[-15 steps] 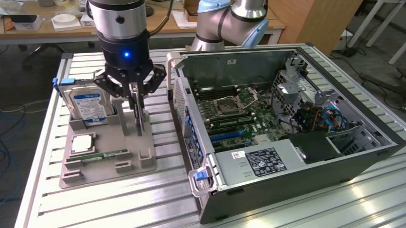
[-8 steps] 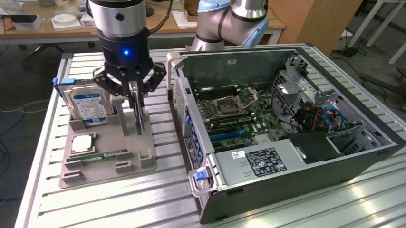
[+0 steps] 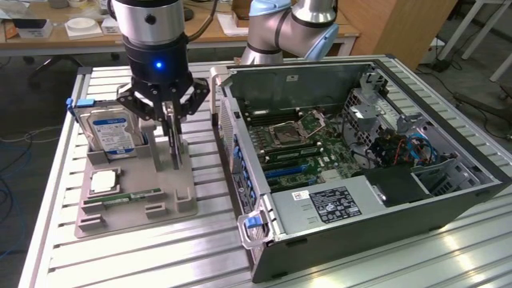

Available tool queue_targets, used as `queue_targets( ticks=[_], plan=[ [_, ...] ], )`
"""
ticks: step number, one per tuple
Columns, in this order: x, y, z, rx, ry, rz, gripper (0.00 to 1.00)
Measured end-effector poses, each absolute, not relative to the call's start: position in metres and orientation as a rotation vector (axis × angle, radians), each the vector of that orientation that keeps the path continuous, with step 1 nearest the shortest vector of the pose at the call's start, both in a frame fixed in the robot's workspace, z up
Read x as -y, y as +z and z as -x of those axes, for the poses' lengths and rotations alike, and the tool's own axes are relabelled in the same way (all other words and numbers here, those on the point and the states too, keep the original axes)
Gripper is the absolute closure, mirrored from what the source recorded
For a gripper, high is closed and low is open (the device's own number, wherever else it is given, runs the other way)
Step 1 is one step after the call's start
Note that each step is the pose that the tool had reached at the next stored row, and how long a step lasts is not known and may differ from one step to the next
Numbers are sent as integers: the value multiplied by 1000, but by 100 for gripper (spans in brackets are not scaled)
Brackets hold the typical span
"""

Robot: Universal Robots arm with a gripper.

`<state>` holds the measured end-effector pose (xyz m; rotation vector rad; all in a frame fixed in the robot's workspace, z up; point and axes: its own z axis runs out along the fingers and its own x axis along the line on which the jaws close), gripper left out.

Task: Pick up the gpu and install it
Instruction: 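Pick up the gpu and move the gpu toward the slot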

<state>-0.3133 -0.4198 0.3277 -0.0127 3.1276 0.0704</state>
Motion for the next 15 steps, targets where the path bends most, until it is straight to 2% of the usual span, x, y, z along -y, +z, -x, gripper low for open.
queue_targets(
  ticks=[15],
  plan=[
    [420, 331, 313, -3128, 71, 13, 74]
  ],
)
